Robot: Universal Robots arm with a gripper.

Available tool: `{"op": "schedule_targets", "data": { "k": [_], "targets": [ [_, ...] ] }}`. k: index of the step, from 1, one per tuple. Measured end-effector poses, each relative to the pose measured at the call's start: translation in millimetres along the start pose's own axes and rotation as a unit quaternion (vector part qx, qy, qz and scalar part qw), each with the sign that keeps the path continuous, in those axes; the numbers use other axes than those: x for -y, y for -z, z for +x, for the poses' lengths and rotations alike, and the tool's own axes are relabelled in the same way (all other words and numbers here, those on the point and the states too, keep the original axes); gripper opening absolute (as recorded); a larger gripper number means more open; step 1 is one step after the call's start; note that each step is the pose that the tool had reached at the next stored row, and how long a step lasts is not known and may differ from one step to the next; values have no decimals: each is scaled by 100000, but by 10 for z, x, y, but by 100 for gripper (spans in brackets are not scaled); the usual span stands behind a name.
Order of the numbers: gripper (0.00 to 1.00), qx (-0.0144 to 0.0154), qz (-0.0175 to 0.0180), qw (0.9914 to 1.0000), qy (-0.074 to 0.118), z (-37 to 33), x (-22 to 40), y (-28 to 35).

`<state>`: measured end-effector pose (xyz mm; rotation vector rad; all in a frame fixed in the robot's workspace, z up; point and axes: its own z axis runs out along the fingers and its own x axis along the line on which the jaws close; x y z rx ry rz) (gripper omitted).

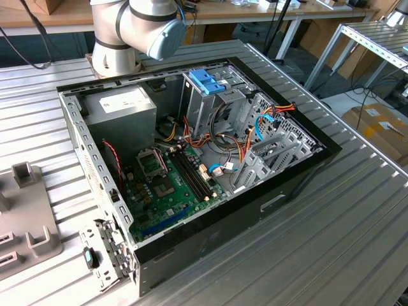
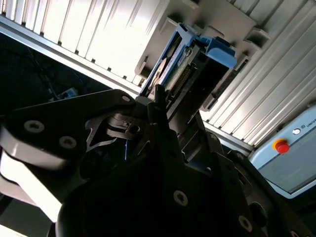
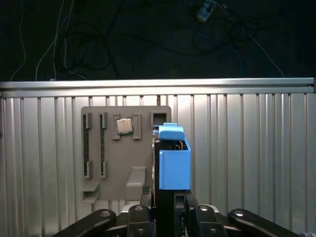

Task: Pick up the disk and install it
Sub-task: 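Pick up the disk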

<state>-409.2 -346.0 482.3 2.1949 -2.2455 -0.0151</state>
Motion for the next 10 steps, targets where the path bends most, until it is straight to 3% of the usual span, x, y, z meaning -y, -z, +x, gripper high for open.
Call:
{"op": "schedule_targets", "data": {
  "k": [2,6,10],
  "targets": [
    [35,2,6,100000,0,-1,39,0],
    [35,1,3,100000,-1,-6,234,1],
    [35,2,4,100000,-5,-7,283,2]
  ]
}}
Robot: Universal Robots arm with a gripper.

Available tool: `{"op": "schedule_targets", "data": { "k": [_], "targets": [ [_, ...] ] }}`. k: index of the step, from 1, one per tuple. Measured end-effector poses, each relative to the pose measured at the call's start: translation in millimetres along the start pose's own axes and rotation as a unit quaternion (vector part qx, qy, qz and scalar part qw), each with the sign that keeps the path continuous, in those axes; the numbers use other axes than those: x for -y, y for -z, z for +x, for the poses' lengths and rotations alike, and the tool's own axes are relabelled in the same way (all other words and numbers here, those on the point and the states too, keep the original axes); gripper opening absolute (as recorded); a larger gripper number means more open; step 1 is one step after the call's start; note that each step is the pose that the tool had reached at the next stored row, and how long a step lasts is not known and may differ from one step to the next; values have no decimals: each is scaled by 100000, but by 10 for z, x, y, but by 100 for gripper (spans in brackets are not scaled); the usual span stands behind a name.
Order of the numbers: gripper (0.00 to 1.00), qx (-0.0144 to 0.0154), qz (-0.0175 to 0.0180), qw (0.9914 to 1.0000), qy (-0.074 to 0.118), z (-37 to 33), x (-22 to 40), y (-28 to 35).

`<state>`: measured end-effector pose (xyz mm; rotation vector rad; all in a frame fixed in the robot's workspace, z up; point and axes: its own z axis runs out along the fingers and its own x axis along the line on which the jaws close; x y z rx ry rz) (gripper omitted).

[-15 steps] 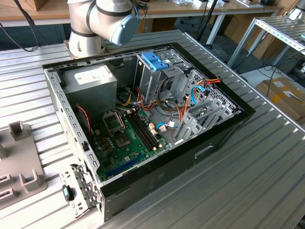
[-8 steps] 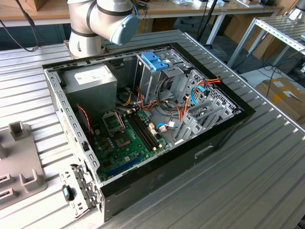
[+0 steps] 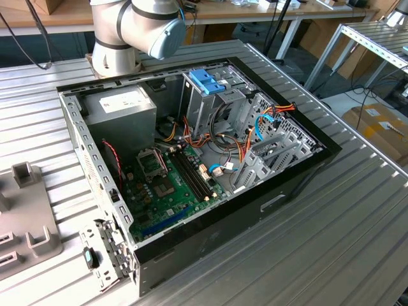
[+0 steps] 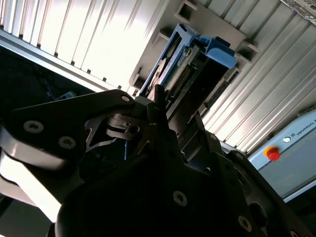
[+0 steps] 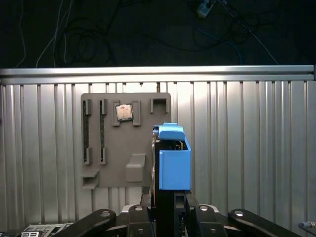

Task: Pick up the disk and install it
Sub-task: 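Pick up the disk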

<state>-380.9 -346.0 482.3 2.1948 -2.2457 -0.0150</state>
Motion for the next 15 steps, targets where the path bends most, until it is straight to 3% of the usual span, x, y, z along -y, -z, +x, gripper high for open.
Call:
{"op": "schedule_targets", "data": {
  "k": [15],
  "targets": [
    [35,-3,-2,100000,8,0,2,43]
  ]
}}
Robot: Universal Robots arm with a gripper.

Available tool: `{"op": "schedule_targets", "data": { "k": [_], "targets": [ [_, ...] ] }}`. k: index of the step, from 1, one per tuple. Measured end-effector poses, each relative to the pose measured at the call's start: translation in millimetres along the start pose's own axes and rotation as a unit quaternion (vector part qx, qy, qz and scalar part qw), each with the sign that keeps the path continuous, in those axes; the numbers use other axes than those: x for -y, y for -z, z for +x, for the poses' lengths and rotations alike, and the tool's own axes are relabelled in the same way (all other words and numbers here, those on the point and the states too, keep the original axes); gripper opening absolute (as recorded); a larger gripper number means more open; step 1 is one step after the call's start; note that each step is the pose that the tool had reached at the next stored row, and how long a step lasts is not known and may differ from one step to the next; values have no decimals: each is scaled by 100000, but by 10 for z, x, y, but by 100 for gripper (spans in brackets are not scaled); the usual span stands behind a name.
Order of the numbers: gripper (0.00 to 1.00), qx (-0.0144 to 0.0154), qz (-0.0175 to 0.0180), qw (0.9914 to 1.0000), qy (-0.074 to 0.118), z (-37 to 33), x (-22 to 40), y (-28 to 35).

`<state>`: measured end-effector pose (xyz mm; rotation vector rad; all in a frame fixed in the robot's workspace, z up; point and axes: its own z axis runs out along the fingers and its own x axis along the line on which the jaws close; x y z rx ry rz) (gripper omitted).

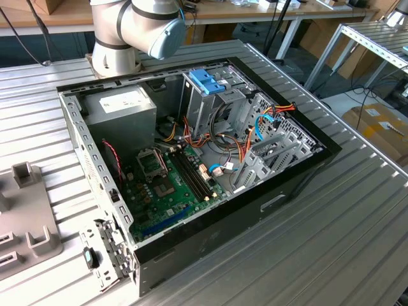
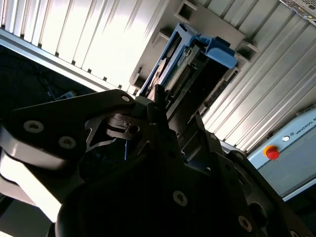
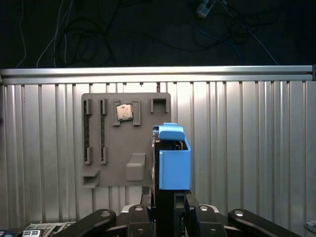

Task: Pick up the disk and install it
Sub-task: 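Pick up the disk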

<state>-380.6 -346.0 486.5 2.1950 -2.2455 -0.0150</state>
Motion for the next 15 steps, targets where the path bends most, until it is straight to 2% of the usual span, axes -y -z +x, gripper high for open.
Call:
{"op": "schedule_targets", "data": {
  "k": [15],
  "targets": [
    [35,5,8,100000,-4,0,0,45]
  ]
}}
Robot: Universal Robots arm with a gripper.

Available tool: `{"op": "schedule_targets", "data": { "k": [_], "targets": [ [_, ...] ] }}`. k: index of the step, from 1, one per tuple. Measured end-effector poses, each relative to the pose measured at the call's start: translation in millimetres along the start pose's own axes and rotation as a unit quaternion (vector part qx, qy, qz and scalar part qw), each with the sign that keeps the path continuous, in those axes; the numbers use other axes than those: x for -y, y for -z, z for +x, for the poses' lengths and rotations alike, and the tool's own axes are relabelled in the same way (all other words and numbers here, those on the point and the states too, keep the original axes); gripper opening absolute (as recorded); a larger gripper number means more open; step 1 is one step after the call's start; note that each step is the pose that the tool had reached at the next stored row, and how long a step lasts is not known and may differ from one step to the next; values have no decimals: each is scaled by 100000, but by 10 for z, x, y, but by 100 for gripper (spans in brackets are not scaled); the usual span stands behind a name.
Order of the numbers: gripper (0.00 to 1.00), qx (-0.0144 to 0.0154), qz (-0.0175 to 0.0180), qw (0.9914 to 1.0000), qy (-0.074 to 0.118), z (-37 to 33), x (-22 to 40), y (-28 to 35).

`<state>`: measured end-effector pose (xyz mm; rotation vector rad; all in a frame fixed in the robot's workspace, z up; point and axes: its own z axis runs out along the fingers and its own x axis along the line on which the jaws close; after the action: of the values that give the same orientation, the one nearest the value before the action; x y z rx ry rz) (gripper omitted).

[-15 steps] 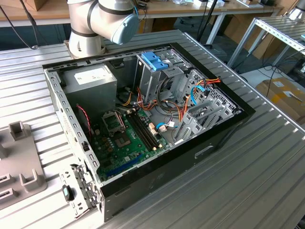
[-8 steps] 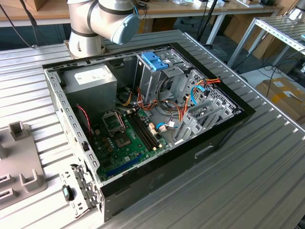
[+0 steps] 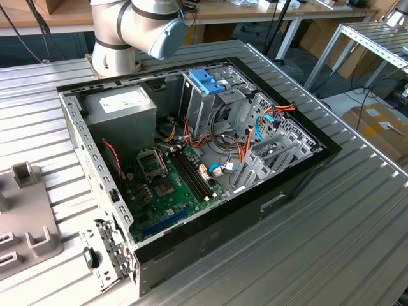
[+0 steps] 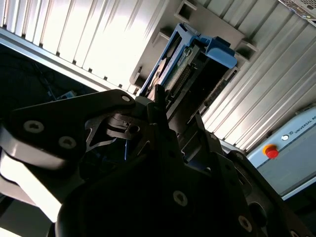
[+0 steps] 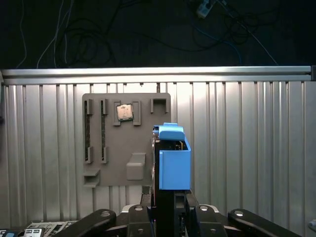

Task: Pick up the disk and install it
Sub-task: 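Pick up the disk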

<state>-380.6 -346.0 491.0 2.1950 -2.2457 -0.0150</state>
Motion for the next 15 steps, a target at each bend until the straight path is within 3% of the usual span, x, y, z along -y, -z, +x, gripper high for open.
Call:
{"op": "schedule_targets", "data": {
  "k": [5,15],
  "targets": [
    [35,-2,-5,100000,6,0,30,2],
    [35,-2,-3,100000,3,-6,282,4]
  ]
}}
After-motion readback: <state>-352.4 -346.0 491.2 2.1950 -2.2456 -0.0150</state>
